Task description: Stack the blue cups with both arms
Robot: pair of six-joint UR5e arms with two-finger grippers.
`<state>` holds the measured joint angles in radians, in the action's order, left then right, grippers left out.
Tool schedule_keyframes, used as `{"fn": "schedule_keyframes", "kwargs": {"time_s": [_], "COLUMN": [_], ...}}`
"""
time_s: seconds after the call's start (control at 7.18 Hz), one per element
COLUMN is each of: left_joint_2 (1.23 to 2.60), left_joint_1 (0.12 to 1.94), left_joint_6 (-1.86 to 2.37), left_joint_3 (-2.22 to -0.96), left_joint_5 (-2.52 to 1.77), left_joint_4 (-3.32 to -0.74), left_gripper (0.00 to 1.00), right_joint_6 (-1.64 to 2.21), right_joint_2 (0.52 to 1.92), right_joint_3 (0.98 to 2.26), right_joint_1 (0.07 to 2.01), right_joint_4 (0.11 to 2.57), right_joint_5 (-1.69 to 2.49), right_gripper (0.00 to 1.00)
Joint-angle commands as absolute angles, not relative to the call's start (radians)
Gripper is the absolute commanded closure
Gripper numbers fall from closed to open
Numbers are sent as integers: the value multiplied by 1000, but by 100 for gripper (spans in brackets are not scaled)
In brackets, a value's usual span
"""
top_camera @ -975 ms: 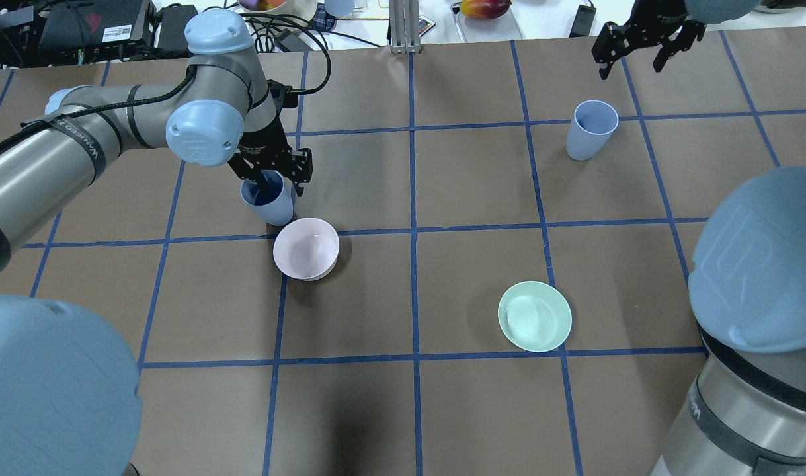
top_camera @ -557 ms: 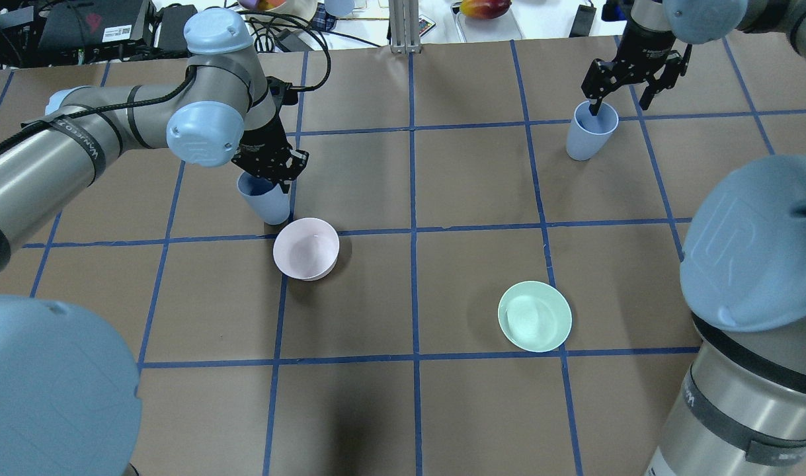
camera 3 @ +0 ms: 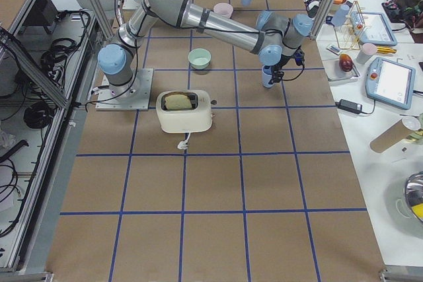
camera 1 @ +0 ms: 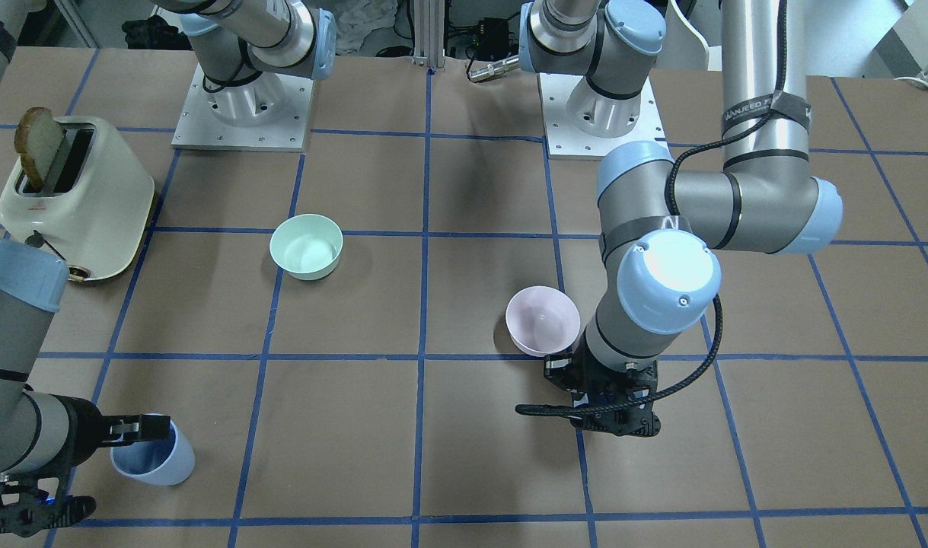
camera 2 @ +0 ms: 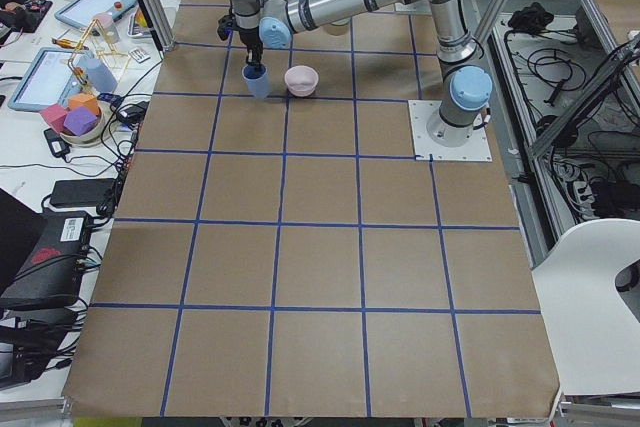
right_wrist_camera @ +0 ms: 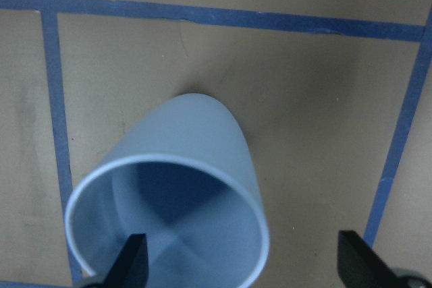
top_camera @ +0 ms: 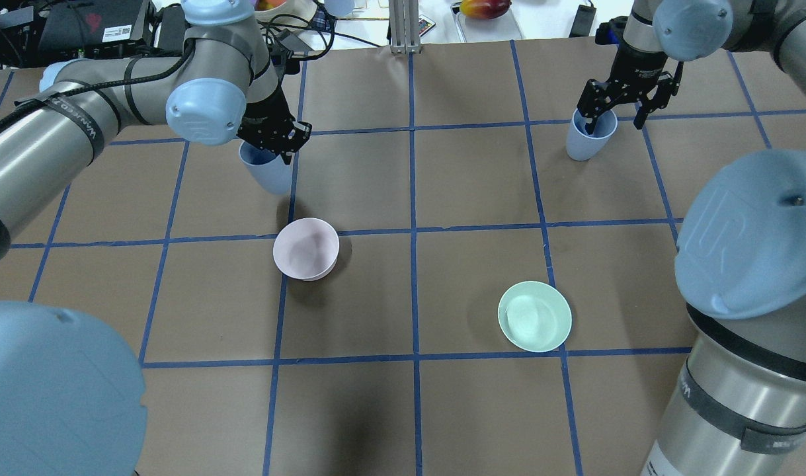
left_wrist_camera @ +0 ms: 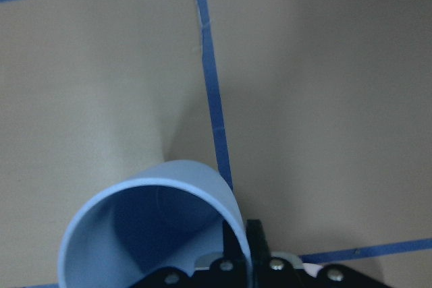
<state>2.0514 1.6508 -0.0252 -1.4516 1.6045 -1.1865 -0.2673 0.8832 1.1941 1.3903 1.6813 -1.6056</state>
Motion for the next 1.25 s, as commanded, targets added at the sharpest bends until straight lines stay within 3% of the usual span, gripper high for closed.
{"fn": "schedule_keyframes", "kwargs": {"time_s": [0.0, 0.42, 0.56, 0.84, 1.11], "left_joint_2": [2057, 2016, 2005, 2039, 2051], "left_joint_1": [1782, 1995, 2043, 2056, 2059], "left_joint_6": [275, 553, 613, 682, 686], "left_joint_3": [-1376, -1440, -1489, -1578, -1585], "left_joint_5": [1625, 1623, 1621, 1628, 1620], "left_joint_4": [-1200, -1227, -1215, -1086, -1026], "left_gripper": [100, 100, 100, 100, 100], "right_joint_6": [-270, -268, -268, -275, -275], "right_joint_2": [870, 868, 867, 868, 868], "right_joint_3": [1197, 1197, 1197, 1193, 1184], "right_joint_1": [1388, 1385, 1384, 1382, 1382], "right_joint_4": [1692, 1692, 1692, 1690, 1684], "right_joint_5": [-1614, -1611, -1609, -1605, -1600], "right_gripper": [0, 4, 9, 100, 100]}}
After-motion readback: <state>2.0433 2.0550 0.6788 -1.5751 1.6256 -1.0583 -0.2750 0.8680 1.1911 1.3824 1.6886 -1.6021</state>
